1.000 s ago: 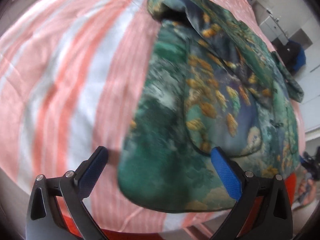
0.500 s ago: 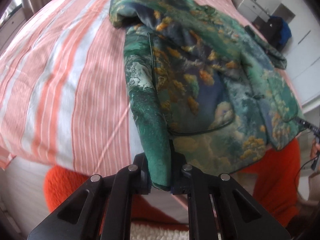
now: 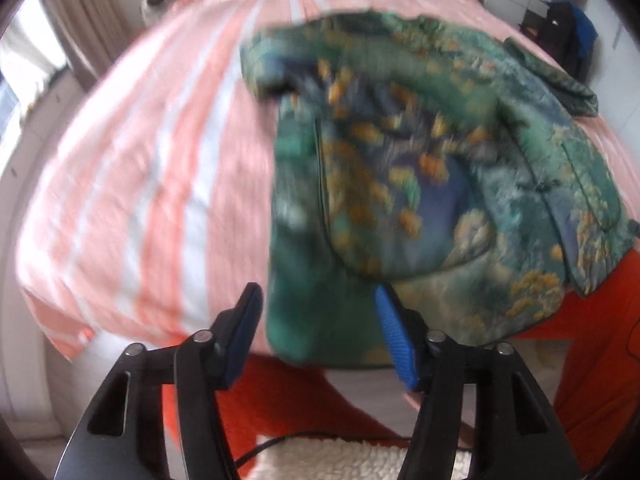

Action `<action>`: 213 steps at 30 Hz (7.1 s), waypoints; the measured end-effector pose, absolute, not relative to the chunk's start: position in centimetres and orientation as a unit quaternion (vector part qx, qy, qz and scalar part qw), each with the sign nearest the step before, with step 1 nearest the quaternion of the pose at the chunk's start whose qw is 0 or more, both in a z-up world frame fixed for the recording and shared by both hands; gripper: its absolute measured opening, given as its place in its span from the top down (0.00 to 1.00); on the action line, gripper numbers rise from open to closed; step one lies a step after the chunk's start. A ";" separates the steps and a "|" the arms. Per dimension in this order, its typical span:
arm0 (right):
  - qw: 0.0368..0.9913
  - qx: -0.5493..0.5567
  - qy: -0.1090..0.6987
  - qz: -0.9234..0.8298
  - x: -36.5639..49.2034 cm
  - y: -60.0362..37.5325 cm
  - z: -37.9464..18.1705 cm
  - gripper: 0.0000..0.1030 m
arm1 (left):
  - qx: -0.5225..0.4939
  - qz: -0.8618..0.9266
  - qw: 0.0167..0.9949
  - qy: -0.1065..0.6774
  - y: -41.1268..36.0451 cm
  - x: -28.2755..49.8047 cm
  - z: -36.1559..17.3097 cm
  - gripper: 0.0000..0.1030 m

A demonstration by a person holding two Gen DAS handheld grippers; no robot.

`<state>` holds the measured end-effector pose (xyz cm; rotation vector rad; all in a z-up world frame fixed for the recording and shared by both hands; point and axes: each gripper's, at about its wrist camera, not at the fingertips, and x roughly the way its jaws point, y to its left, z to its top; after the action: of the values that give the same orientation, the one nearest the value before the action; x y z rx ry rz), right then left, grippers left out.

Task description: Fold large clothes

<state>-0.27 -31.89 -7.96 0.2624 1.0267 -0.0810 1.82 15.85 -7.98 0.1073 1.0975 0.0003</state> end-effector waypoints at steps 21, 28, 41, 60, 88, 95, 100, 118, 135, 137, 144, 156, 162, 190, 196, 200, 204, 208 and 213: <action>0.886 0.040 0.461 0.005 -4.7 -23.9 -7.0 0.24 | 0.220 -0.172 0.803 0.526 0.9 18.5 -14.3 0.29; 0.896 0.031 0.443 0.008 -4.8 -23.4 -6.4 0.24 | 0.096 -0.195 0.858 0.466 6.1 16.5 -6.8 0.86; 0.902 0.030 0.429 0.028 -4.3 -22.1 -6.5 0.24 | -0.260 0.314 0.817 0.408 45.9 9.4 -8.5 0.84; 0.902 -0.002 0.430 0.045 -4.6 -20.2 -7.1 0.24 | -0.181 0.252 0.896 0.318 30.1 3.8 -2.8 0.03; 0.782 -0.432 0.447 -0.045 32.9 -26.7 -9.7 0.81 | -0.066 0.185 0.900 0.390 17.4 4.3 -6.4 0.02; 0.927 0.054 0.330 -0.172 25.2 -43.5 -0.2 0.85 | -0.102 0.173 0.896 0.395 18.0 4.4 -7.1 0.02; 0.866 0.217 0.332 -0.304 13.6 -54.5 -3.7 0.39 | -0.114 0.140 0.907 0.380 16.4 5.9 -6.6 0.02; 0.950 0.069 0.296 -0.079 3.6 -33.0 -7.1 0.14 | -0.063 0.098 0.891 0.439 10.6 12.2 -14.5 0.02; 0.942 0.052 0.325 -0.065 4.7 -31.9 -8.8 0.14 | -0.012 0.101 0.878 0.468 9.6 12.7 -16.6 0.00; 0.941 0.050 0.329 -0.065 4.8 -31.9 -8.8 0.14 | 0.003 0.102 0.879 0.465 9.2 12.7 -16.7 0.00; 0.941 0.043 0.330 -0.065 4.8 -31.7 -8.8 0.14 | -0.015 0.104 0.897 0.430 9.8 11.2 -15.1 0.00; 0.939 0.043 0.335 -0.071 5.0 -31.7 -9.1 0.14 | 0.001 0.117 0.942 0.315 9.7 7.8 -9.3 0.00; 0.938 0.041 0.336 -0.072 5.1 -31.6 -9.2 0.14 | -0.003 0.139 0.941 0.308 10.3 7.3 -9.1 0.00; 0.936 0.046 0.341 -0.074 5.3 -31.9 -9.6 0.14 | -0.029 0.174 0.937 0.300 12.1 6.1 -8.2 0.00; 0.936 0.046 0.341 -0.074 5.3 -31.9 -9.6 0.14 | -0.032 0.183 0.936 0.301 12.5 5.8 -8.3 0.00; 0.936 0.046 0.341 -0.074 5.3 -31.9 -9.6 0.14 | -0.033 0.187 0.936 0.296 12.7 5.7 -8.1 0.00; 0.936 0.046 0.341 -0.074 5.3 -31.9 -9.6 0.14 | -0.036 0.190 0.935 0.296 12.9 5.6 -8.2 0.00; 0.936 0.069 0.339 -0.062 5.2 -32.7 -9.5 0.14 | -0.029 0.195 0.934 0.297 13.0 5.6 -8.3 0.00; 0.918 0.206 0.338 -0.025 6.6 -38.8 -9.0 0.14 | -0.029 0.201 0.936 0.288 13.6 5.2 -8.0 0.00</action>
<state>6.64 -38.77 -9.01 0.4230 0.6941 -0.0513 5.17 13.62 -8.03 -0.0584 0.5880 0.4116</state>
